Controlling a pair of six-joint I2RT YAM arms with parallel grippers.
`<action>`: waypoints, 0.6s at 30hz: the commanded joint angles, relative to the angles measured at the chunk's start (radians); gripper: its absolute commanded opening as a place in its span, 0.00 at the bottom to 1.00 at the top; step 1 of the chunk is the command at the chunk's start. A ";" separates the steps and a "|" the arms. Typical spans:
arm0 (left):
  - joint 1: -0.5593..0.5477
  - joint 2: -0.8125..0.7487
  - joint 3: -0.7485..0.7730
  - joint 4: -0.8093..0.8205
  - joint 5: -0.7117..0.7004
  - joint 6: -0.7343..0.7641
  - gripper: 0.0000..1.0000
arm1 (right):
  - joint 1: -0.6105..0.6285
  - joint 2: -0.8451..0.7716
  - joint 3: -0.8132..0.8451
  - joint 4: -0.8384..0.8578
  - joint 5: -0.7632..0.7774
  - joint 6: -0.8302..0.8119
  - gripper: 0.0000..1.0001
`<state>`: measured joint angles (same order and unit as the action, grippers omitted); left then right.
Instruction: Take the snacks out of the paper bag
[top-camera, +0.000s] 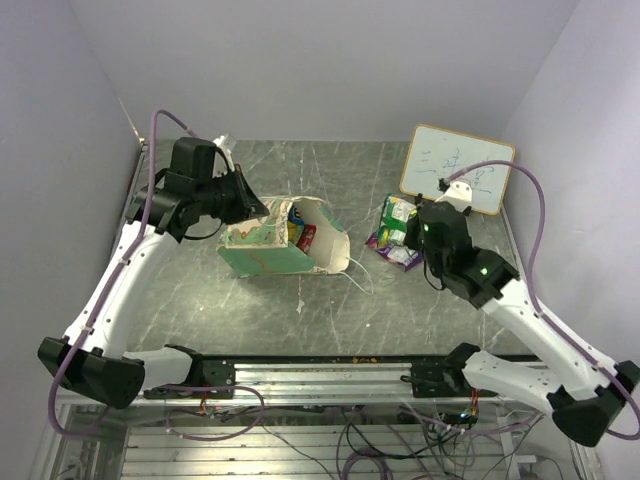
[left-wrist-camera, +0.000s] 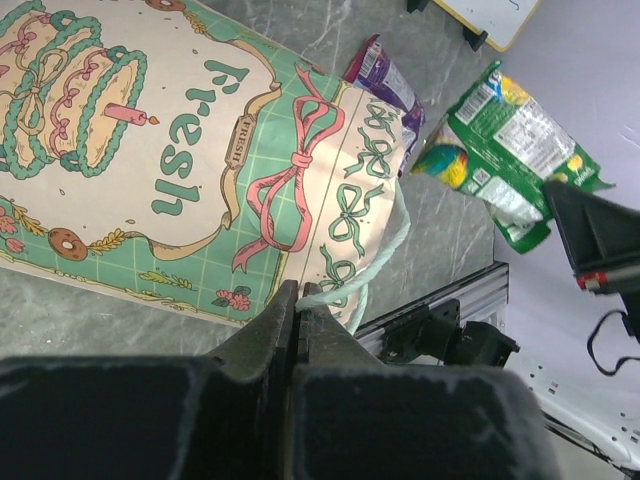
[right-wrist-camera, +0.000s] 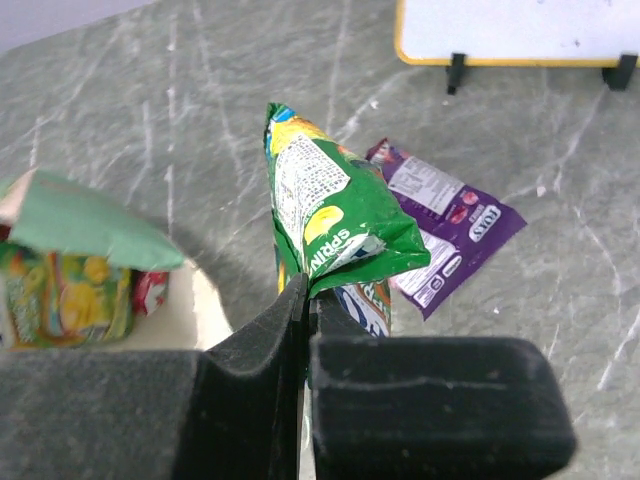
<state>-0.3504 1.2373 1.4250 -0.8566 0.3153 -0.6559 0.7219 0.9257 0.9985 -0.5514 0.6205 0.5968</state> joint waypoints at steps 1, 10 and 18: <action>0.001 0.015 0.029 0.021 -0.021 -0.005 0.07 | -0.168 0.072 0.009 0.089 -0.109 0.115 0.00; 0.001 0.033 0.064 -0.005 -0.007 -0.007 0.07 | -0.454 0.237 -0.042 0.249 -0.476 0.261 0.00; 0.001 0.036 0.080 -0.023 0.012 -0.009 0.07 | -0.527 0.294 -0.145 0.354 -0.576 0.375 0.00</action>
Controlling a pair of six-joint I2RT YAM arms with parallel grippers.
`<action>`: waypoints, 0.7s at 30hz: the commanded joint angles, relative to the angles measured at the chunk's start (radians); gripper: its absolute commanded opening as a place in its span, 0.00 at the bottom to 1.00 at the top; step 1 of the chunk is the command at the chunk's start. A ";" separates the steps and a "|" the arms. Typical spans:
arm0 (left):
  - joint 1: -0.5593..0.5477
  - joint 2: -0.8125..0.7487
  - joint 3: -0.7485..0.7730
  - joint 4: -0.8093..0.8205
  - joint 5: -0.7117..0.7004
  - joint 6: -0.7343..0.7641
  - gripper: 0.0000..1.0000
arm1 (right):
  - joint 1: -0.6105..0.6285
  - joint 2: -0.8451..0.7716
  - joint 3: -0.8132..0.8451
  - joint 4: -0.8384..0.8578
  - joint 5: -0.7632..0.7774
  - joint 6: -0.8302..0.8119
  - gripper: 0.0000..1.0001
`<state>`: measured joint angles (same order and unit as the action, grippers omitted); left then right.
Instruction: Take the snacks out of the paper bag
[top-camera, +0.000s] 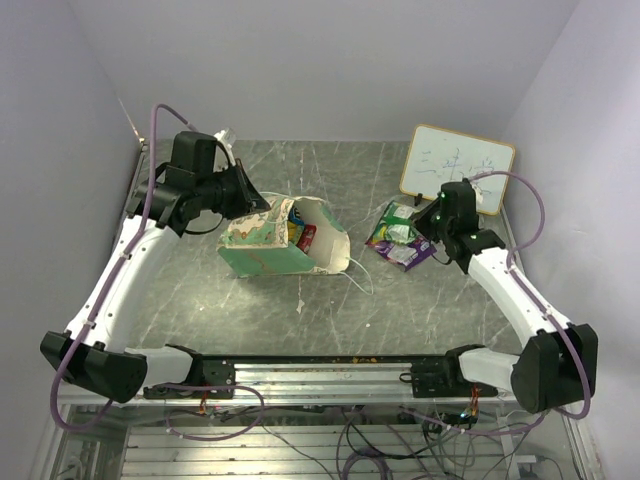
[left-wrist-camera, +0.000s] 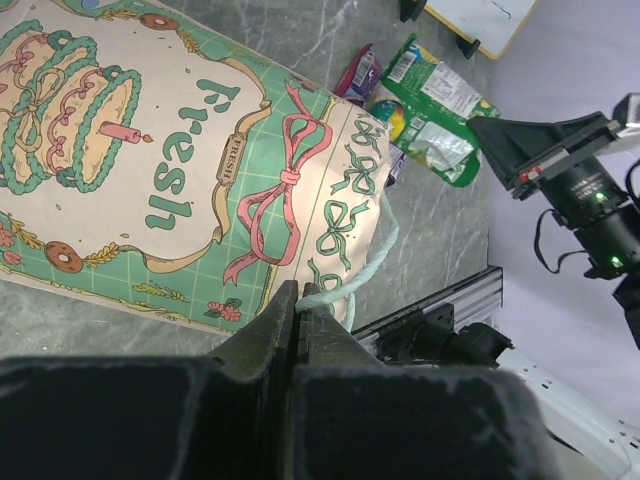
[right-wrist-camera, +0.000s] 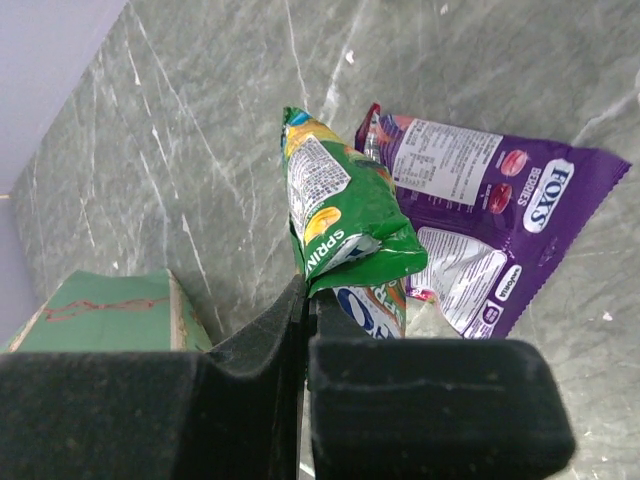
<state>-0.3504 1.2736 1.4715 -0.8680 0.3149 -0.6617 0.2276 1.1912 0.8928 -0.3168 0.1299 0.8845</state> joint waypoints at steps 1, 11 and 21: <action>0.001 0.001 0.035 -0.010 0.017 -0.006 0.07 | -0.038 0.040 -0.055 0.144 -0.099 0.092 0.00; 0.001 -0.004 0.035 -0.022 0.046 -0.007 0.07 | -0.131 0.148 -0.210 0.301 -0.089 0.100 0.00; 0.001 -0.034 0.004 -0.030 0.058 0.002 0.07 | -0.192 0.167 -0.304 0.284 -0.087 -0.026 0.00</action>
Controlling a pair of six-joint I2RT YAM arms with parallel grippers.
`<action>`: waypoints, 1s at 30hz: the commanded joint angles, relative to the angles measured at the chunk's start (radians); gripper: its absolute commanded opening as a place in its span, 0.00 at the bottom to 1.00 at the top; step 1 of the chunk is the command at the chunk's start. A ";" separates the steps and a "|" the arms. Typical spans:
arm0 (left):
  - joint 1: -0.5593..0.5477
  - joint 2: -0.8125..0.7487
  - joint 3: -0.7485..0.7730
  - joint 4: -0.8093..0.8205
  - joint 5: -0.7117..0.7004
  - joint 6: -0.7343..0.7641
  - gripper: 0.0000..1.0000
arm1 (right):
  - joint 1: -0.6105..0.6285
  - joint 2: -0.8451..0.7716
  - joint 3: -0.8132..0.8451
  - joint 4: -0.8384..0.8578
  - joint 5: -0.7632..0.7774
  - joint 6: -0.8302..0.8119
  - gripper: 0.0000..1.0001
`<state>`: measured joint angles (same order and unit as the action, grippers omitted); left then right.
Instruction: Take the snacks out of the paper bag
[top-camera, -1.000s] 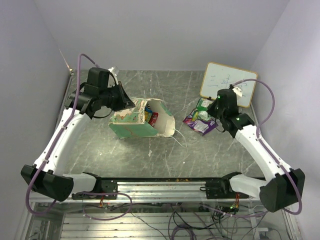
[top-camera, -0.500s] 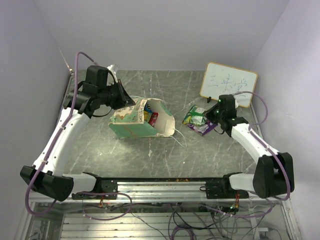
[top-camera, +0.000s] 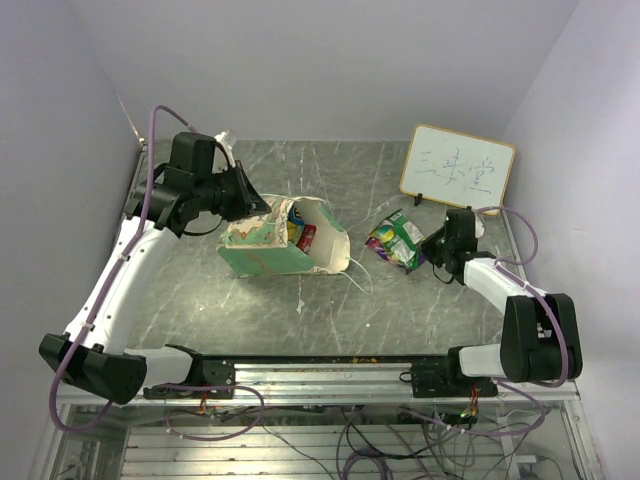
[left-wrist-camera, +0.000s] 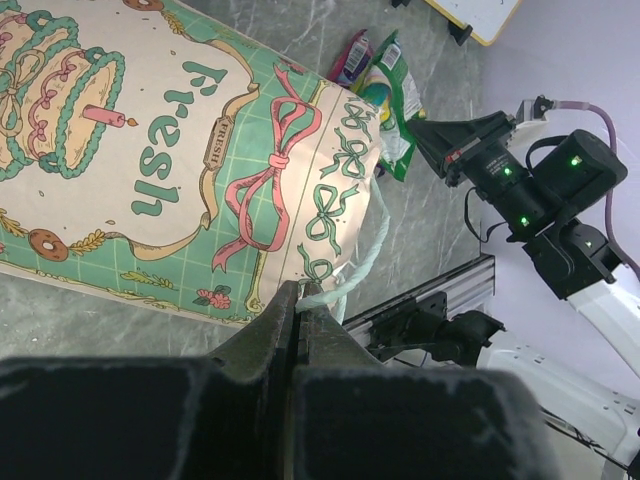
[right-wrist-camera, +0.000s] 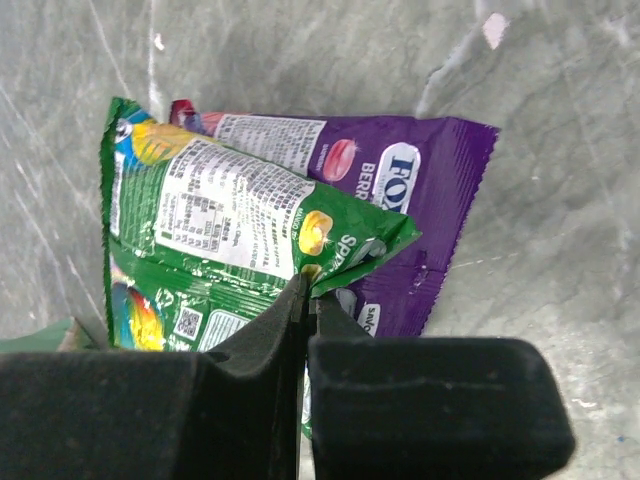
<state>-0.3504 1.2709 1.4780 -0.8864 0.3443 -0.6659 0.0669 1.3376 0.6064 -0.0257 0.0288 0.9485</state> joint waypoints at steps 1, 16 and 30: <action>0.001 -0.034 -0.001 -0.014 0.030 0.007 0.07 | -0.036 0.021 -0.018 -0.006 0.009 -0.111 0.00; 0.001 -0.042 -0.024 0.006 0.076 0.020 0.07 | -0.037 -0.126 0.206 -0.330 -0.043 -0.310 0.61; -0.039 -0.046 -0.013 -0.032 0.087 0.072 0.07 | 0.251 0.258 0.610 -0.274 -0.299 -0.446 0.66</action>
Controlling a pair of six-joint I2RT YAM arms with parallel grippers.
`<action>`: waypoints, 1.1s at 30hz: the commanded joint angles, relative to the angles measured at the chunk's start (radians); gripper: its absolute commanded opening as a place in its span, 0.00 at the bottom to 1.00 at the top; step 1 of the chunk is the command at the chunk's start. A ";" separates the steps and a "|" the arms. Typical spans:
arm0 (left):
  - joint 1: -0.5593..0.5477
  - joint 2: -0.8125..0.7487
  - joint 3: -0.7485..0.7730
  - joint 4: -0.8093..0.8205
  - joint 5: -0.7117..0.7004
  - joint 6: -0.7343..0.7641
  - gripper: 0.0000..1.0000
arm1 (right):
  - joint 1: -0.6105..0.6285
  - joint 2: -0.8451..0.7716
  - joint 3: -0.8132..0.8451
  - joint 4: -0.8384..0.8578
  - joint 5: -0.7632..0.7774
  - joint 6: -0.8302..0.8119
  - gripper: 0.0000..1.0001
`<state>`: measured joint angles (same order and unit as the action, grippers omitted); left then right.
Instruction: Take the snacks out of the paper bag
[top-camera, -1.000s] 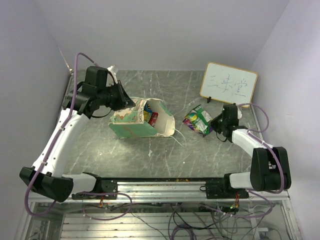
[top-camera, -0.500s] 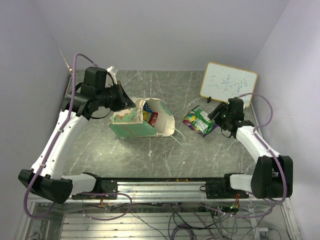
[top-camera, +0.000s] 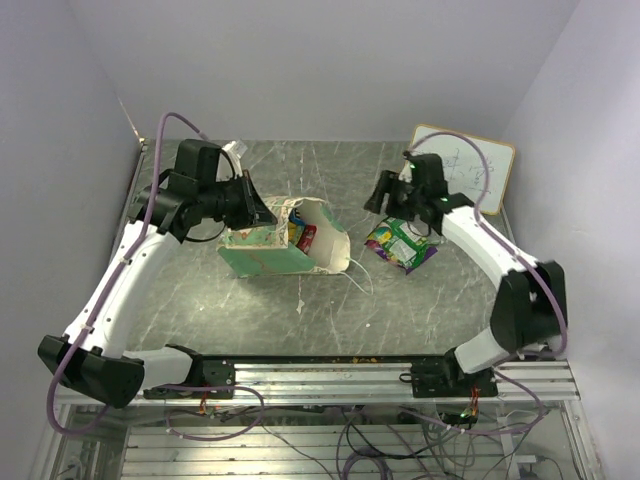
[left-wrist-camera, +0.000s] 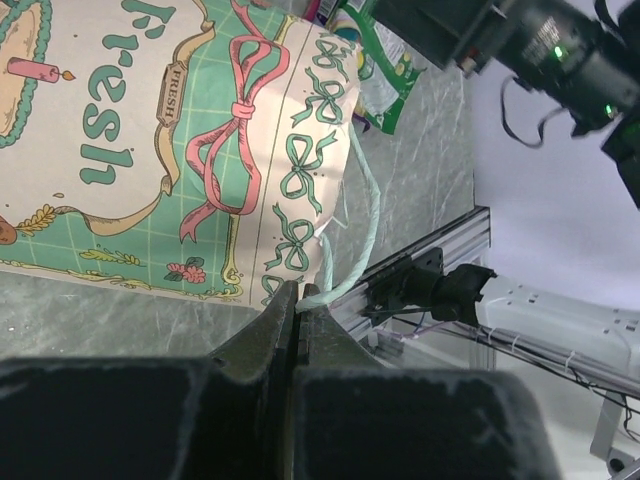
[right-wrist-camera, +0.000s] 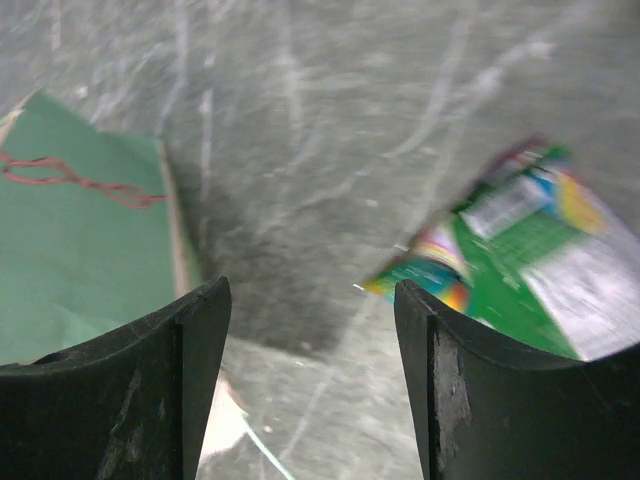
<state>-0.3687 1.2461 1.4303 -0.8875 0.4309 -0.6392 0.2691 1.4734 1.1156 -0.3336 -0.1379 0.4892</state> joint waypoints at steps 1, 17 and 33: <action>-0.023 -0.023 0.039 -0.039 -0.004 0.050 0.07 | 0.056 0.178 0.130 0.040 -0.148 0.034 0.66; -0.030 -0.092 -0.013 -0.050 -0.031 0.015 0.07 | 0.357 0.358 0.084 0.351 -0.346 0.407 0.55; -0.030 -0.054 0.070 -0.105 -0.077 0.041 0.07 | 0.342 -0.199 -0.286 0.418 -0.171 -0.209 0.61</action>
<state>-0.3901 1.1915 1.4639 -0.9852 0.3740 -0.6064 0.5713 1.4239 0.9539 -0.0856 -0.2733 0.4854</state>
